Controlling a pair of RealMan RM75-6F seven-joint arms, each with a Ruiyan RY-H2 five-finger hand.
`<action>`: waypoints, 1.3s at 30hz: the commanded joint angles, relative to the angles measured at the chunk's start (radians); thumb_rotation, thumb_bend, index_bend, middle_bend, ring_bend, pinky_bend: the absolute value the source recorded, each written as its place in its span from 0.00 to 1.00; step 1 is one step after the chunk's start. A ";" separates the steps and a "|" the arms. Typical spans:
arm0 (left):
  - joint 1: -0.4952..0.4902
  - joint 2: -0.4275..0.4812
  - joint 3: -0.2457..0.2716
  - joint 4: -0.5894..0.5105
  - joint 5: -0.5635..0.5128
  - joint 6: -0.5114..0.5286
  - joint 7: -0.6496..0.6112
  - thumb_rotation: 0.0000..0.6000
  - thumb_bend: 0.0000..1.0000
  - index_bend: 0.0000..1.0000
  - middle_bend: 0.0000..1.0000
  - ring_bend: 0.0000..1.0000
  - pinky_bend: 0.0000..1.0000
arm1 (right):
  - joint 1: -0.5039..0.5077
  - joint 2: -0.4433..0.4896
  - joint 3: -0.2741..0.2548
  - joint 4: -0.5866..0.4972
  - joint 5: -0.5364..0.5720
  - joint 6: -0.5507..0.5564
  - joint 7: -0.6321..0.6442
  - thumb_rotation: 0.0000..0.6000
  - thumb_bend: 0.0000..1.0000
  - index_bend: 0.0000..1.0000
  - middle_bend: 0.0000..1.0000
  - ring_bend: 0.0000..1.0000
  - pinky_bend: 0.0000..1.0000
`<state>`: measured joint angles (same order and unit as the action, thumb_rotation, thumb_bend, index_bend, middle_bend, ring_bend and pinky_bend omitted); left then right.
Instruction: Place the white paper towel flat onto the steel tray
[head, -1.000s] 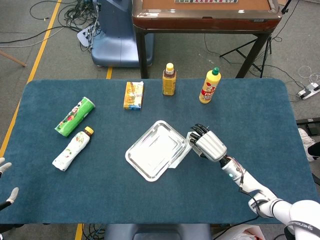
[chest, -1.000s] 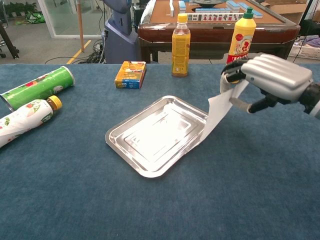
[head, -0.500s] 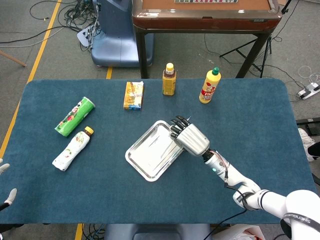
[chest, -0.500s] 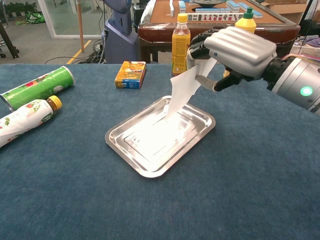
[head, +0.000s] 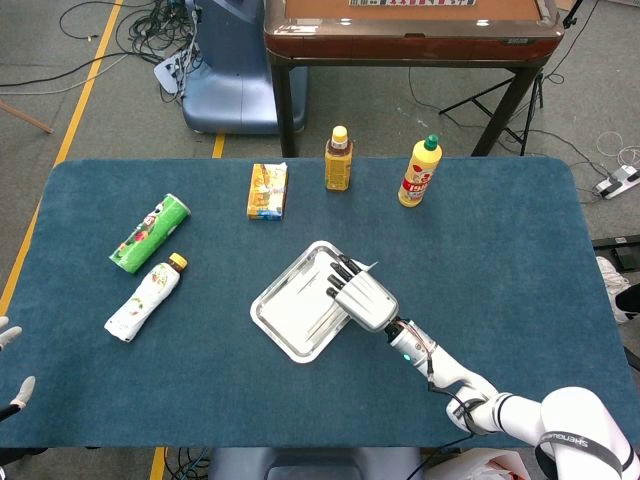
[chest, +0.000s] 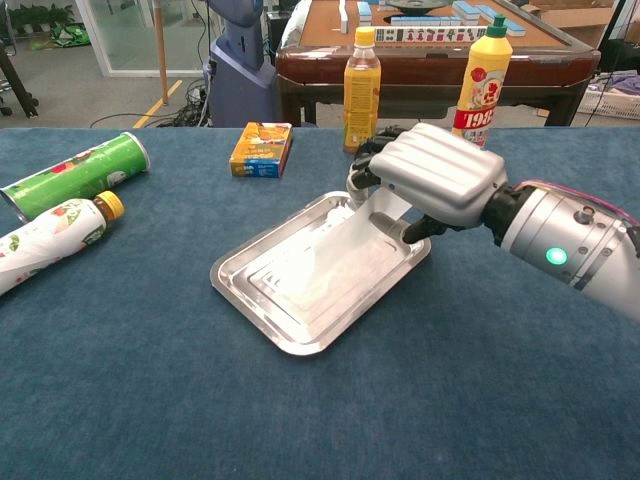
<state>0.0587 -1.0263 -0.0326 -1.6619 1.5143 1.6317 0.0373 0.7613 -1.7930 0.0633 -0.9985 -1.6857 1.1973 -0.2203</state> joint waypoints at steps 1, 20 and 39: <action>-0.003 -0.001 0.000 0.003 0.000 -0.005 -0.003 1.00 0.27 0.22 0.14 0.15 0.00 | -0.006 -0.012 -0.005 -0.006 0.011 -0.012 -0.022 1.00 0.52 0.61 0.39 0.21 0.21; 0.009 0.001 0.000 0.016 -0.010 0.005 -0.019 1.00 0.27 0.22 0.14 0.15 0.00 | 0.030 -0.094 0.021 0.058 0.057 -0.073 0.011 1.00 0.35 0.40 0.31 0.16 0.21; 0.022 0.003 0.002 0.015 -0.014 0.017 -0.016 1.00 0.27 0.22 0.14 0.15 0.00 | 0.013 0.011 -0.022 -0.005 0.031 -0.049 0.066 1.00 0.18 0.34 0.28 0.14 0.21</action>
<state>0.0808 -1.0232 -0.0306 -1.6473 1.5005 1.6483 0.0214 0.7782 -1.7898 0.0421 -0.9968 -1.6587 1.1505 -0.1509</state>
